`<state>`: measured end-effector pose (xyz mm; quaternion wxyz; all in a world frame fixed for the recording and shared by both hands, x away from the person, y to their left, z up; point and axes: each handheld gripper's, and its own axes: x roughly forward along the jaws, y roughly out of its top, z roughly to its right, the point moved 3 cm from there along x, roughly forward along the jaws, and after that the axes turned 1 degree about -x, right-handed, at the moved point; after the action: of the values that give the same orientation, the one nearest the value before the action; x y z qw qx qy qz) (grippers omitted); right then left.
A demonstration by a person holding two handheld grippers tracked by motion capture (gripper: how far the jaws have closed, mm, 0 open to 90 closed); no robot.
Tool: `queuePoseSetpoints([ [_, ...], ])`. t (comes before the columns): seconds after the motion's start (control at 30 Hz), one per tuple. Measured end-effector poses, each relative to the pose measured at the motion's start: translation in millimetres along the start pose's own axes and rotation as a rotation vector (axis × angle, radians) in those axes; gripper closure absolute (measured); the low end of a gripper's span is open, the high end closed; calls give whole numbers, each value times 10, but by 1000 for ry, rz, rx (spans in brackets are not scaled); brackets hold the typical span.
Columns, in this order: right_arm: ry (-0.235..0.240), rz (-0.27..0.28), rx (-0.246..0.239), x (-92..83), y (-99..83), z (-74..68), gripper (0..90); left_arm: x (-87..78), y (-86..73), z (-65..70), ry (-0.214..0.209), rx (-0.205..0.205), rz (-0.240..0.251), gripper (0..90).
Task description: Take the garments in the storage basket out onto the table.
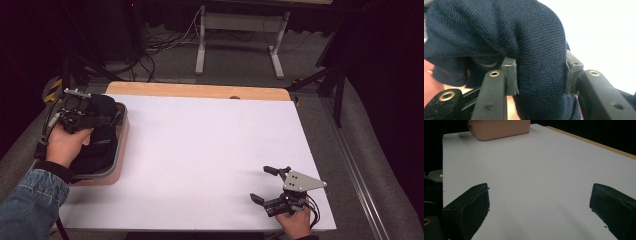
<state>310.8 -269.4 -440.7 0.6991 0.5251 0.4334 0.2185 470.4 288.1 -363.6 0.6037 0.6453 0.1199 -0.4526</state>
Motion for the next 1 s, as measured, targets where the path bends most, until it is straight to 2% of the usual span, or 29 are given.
queuePoseSetpoints([
  [0.23, 0, -1, 1, 4, -3, 2, 33, -175, 49, 56, -10, -1, 78, 574],
  [0.33, 4, -4, 3, 8, -5, 0, 33, -227, 63, 69, -11, 1, 93, 574],
  [0.4, 6, -6, 1, 13, -6, 0, 33, -284, 74, 84, -11, -4, 130, 575],
  [0.5, 5, -6, 0, 10, -6, 0, 33, -327, 84, 98, -8, -1, 153, 577],
  [0.53, 5, -4, 2, 9, -5, 0, 32, -374, 97, 115, -3, 1, 183, 578],
  [0.57, 5, -4, 2, 9, -5, 0, 33, -374, 97, 115, -3, 1, 183, 579],
  [0.63, 5, -5, 0, 11, -5, -1, 33, -449, 122, 141, -6, 6, 225, 580],
  [0.8, 6, -6, 0, 11, -6, -1, 32, -546, 156, 182, -12, 12, 265, 581],
  [1.0, 6, -4, 0, 9, -3, -4, 33, -705, 212, 264, -33, 18, 345, 583],
])
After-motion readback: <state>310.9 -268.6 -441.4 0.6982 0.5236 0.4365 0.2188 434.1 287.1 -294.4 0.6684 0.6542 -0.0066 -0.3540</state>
